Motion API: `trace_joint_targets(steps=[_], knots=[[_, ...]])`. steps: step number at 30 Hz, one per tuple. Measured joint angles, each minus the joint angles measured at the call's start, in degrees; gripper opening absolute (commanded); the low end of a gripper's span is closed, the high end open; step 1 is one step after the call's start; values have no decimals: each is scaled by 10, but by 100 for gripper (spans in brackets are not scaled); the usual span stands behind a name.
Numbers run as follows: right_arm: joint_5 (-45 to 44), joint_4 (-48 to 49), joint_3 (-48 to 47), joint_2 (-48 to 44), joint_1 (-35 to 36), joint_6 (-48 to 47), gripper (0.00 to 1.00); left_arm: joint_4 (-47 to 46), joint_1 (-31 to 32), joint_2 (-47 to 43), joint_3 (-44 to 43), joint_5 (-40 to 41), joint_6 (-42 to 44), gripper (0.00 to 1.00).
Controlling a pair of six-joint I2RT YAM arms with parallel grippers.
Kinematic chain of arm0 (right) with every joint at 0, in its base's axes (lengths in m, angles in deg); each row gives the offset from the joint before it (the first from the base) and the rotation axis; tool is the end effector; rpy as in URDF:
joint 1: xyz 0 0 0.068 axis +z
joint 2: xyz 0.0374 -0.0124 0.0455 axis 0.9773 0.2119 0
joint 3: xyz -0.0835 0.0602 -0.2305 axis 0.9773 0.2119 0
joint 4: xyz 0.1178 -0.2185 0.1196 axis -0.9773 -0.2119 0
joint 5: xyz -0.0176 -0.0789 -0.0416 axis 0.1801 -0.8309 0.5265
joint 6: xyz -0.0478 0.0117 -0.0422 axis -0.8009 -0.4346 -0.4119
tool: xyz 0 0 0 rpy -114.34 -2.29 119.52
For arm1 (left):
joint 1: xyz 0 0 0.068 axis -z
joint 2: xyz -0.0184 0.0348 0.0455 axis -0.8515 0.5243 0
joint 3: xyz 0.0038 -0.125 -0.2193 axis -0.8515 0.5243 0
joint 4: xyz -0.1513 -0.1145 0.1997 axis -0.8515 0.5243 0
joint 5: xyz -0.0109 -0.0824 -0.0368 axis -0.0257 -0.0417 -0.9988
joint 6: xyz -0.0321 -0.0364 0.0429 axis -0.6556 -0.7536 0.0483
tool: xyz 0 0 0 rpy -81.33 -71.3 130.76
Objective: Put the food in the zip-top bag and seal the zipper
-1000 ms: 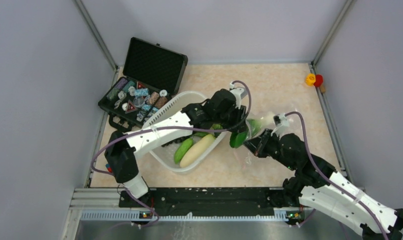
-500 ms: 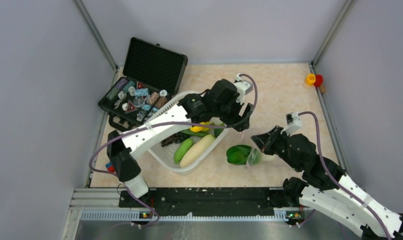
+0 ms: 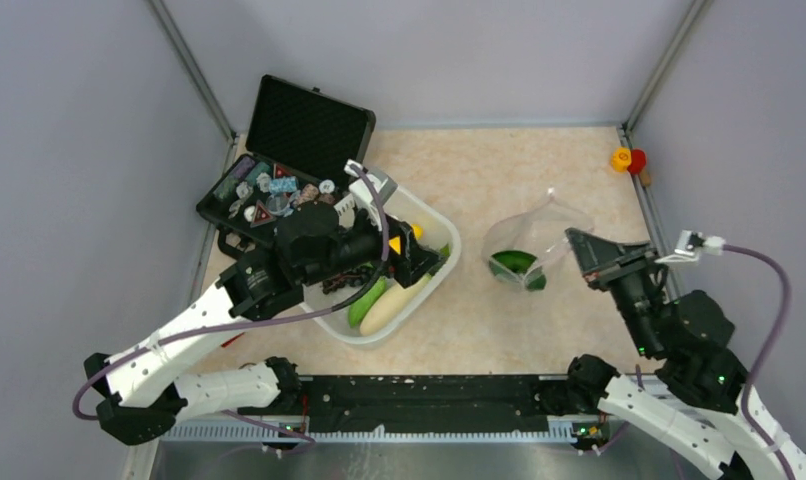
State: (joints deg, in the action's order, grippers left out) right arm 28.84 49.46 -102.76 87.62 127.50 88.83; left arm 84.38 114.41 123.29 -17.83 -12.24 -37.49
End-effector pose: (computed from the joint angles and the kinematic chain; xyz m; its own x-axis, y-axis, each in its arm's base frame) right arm 0.0863 0.0602 0.3710 -0.1910 0.7925 -0.5792 -0.2466 0.5323 0.8098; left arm 0.1404 -0.2129 0.4111 -0.4002 -0.0012 -0.9164 0.7659 0.5487 -0.3351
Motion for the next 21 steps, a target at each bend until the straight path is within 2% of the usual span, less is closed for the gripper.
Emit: trace_joint_targets(steps=[5,9,14,17,19,21], knots=[[-47,-31,-83,12,0,-24,0,-31,-1,12,25,-8,-19,97],[-37,-57,-137,101,0,-88,0,-46,-1,56,35,-25,-30,99],[-2,-87,-142,224,0,-159,0,-44,-1,63,50,-19,-31,99],[-16,-140,-163,324,0,-144,0,-41,0,57,54,20,-31,99],[-2,-125,-131,335,0,-150,0,-38,-1,45,65,51,-31,99],[47,-77,-75,291,1,-171,0,-27,-2,30,74,79,-31,99]])
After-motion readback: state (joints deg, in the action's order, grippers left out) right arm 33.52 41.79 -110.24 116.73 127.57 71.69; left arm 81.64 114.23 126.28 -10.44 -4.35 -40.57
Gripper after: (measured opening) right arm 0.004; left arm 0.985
